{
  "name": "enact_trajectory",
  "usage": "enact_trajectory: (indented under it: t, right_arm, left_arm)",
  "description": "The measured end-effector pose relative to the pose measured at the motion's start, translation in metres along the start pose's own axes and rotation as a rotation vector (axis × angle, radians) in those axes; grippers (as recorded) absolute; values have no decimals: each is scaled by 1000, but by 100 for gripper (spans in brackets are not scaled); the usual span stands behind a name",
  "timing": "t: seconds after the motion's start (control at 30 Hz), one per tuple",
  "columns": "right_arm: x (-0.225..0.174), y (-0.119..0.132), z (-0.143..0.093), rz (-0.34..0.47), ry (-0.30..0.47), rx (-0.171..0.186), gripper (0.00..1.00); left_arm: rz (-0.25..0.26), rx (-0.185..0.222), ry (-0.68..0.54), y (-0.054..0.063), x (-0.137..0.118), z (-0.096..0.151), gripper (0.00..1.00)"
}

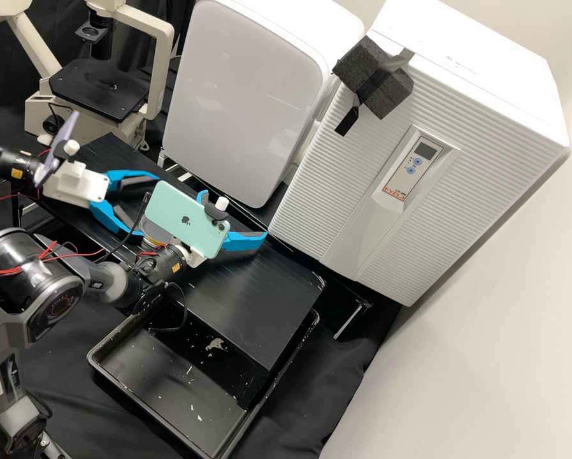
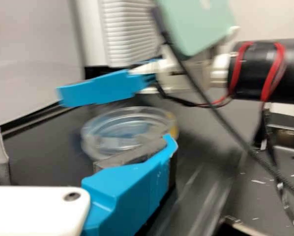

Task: Place the petri dish on the bench

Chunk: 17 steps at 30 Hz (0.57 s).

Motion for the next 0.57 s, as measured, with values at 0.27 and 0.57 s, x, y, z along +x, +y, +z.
enact_trajectory:
  t: [0.27, 0.57]
  right_arm:
    - [0, 0, 0, 0, 0, 0, 100]
    - [0, 0, 0, 0, 0, 0, 100]
  left_arm:
    - [151, 61, 247, 7, -51, -22, 100]
    - [282, 81, 544, -8, -90, -44, 100]
